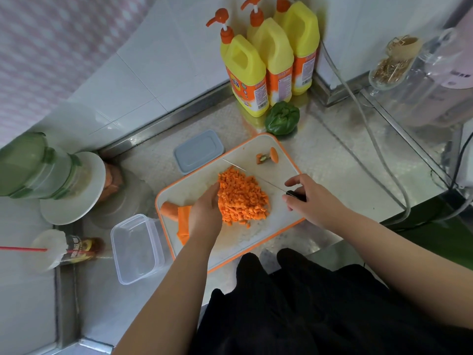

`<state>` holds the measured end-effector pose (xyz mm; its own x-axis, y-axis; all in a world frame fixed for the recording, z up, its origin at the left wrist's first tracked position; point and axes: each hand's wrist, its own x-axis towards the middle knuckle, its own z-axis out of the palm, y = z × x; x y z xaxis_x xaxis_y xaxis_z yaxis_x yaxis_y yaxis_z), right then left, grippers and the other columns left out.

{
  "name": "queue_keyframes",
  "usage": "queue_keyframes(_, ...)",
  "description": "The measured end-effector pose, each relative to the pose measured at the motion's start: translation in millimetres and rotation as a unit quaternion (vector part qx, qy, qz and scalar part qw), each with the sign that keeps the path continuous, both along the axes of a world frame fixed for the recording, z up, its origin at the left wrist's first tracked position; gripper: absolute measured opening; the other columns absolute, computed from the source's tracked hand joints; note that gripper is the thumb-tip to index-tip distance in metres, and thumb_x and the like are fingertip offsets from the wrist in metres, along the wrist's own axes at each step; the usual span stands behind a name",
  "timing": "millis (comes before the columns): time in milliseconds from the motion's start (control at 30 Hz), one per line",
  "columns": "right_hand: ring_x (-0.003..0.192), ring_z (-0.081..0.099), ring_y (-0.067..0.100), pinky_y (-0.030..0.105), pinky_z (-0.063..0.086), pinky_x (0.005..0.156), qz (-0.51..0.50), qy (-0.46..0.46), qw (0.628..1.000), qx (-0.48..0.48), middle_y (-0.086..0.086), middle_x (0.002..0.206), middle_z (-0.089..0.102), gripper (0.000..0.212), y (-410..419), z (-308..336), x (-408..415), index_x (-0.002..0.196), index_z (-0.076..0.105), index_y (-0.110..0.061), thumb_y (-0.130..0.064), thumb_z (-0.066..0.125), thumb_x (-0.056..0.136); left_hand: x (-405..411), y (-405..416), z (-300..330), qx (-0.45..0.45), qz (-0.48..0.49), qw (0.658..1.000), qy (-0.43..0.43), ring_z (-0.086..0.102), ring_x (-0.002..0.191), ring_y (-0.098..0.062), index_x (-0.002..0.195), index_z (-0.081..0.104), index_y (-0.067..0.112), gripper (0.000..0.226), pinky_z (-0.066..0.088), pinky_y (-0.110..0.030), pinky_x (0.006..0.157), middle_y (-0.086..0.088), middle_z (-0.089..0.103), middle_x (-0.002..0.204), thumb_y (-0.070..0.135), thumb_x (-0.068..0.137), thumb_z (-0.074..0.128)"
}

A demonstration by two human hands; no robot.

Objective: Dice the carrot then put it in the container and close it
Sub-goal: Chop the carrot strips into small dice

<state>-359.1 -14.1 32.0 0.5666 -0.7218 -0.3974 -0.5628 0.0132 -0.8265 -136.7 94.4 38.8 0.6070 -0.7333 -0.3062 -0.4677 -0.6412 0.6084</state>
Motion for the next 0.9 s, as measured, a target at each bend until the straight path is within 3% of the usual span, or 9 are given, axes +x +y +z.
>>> queue_keyframes(100,0.051,0.049,0.003,0.023,0.037,0.054,0.013,-0.007,1.000,0.016,-0.005,0.071,0.064,0.020,-1,1,3,0.109,0.049,-0.032,-0.043,0.055,0.093,10,2,-3,-0.020,0.061,0.998,0.025,0.062,0.111,-0.015,0.111,0.071,0.032,0.020,0.038,-0.022,0.084,0.012,0.069,0.105,0.028,0.098,0.056)
queue_keyframes(167,0.053,0.046,0.008,0.024,0.033,0.053,0.033,0.016,0.999,0.016,-0.007,0.068,0.056,0.023,-2,0,6,0.104,0.052,-0.029,-0.048,0.055,0.092,18,4,-7,-0.016,0.059,0.998,0.023,0.060,0.116,-0.013,0.083,0.071,0.039,0.007,0.046,-0.033,0.090,0.012,0.067,0.121,0.041,0.088,0.067)
queue_keyframes(233,0.058,0.045,0.010,0.023,0.031,0.055,0.074,0.054,0.996,-0.009,-0.007,0.068,0.050,0.024,-5,0,9,0.091,0.053,-0.023,-0.047,0.058,0.090,26,5,-12,-0.029,0.061,0.998,-0.005,0.059,0.117,-0.019,0.064,0.069,0.039,0.027,0.049,-0.049,0.094,0.007,0.065,0.128,0.057,0.083,0.062)
queue_keyframes(267,0.059,0.044,0.012,0.025,0.029,0.055,0.099,0.069,0.992,-0.022,-0.006,0.066,0.047,0.027,-6,0,11,0.080,0.051,-0.021,-0.045,0.060,0.090,29,8,-14,-0.046,0.078,0.996,-0.019,0.060,0.116,-0.024,0.064,0.069,0.039,0.033,0.048,-0.052,0.094,0.005,0.070,0.116,0.059,0.086,0.054)
queue_keyframes(367,0.057,0.040,0.010,0.027,0.027,0.054,0.196,0.124,0.971,-0.064,-0.004,0.063,0.044,0.035,-11,1,17,0.069,0.044,-0.018,-0.039,0.059,0.091,36,20,-19,-0.068,0.140,0.986,-0.057,0.054,0.115,-0.031,0.098,0.069,0.028,0.030,0.046,-0.042,0.094,0.006,0.066,0.090,0.039,0.096,0.041)
queue_keyframes(500,0.053,0.033,0.009,0.028,0.023,0.052,0.354,0.211,0.897,-0.159,-0.003,0.062,0.039,0.035,-11,1,33,0.066,0.034,-0.020,-0.032,0.051,0.093,47,43,-36,0.009,0.172,0.980,-0.098,0.047,0.117,-0.029,0.121,0.053,0.016,0.032,0.041,-0.044,0.096,-0.005,0.055,0.126,0.031,0.093,0.056)
queue_keyframes(633,0.053,0.031,0.010,0.028,0.023,0.050,0.418,0.267,0.845,-0.200,-0.003,0.063,0.037,0.034,-13,-5,49,0.066,0.030,-0.022,-0.027,0.047,0.095,49,58,-48,0.167,0.100,0.974,-0.115,0.033,0.133,-0.033,0.146,0.032,0.015,0.076,0.034,-0.048,0.106,-0.009,0.037,0.147,0.046,0.087,0.067)
queue_keyframes(733,0.053,0.031,0.012,0.030,0.025,0.052,0.423,0.275,0.837,-0.212,-0.002,0.063,0.038,0.035,-18,-13,55,0.065,0.029,-0.022,-0.026,0.047,0.094,51,64,-56,0.195,0.054,0.971,-0.128,0.032,0.137,-0.034,0.150,0.024,0.017,0.085,0.035,-0.048,0.105,-0.008,0.030,0.151,0.047,0.085,0.069)
queue_keyframes(900,0.051,0.028,0.013,0.030,0.024,0.052,0.413,0.276,0.837,-0.228,-0.002,0.060,0.034,0.032,-21,-19,58,0.065,0.030,-0.020,-0.024,0.045,0.093,53,64,-56,0.188,0.036,0.974,-0.119,0.041,0.129,-0.032,0.142,0.039,0.027,0.062,0.043,-0.047,0.095,-0.004,0.033,0.145,0.042,0.089,0.066)
